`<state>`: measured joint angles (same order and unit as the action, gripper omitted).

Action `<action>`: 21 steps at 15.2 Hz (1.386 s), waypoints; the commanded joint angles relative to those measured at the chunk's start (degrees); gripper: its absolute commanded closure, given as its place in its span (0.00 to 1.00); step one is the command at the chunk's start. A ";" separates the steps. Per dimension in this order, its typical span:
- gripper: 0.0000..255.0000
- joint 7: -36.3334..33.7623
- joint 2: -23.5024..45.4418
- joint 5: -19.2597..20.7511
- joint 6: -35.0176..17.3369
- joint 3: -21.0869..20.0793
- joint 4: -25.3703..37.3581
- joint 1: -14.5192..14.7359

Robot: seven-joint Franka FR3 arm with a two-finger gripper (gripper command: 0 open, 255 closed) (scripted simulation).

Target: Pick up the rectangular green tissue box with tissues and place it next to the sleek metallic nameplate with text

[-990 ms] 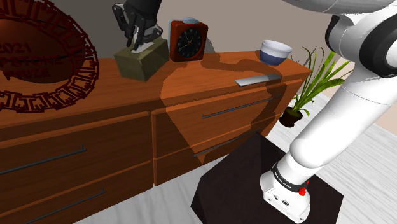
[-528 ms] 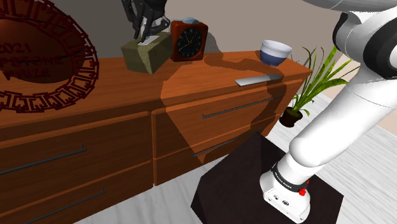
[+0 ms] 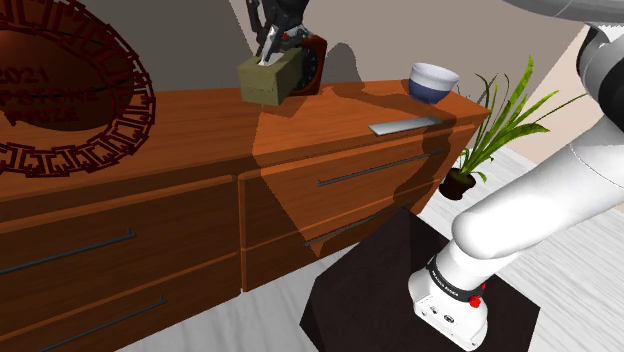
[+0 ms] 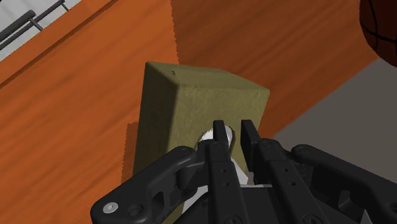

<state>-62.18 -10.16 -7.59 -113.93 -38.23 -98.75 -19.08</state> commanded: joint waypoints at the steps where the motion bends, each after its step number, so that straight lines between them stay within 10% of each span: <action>1: 1.00 3.99 -1.90 -2.32 -0.06 2.64 -1.99 -0.71; 21: 1.00 33.22 -1.73 -9.23 4.59 22.63 -3.00 -8.60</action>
<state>-30.19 -12.58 -16.79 -109.40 -16.44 -102.54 -27.14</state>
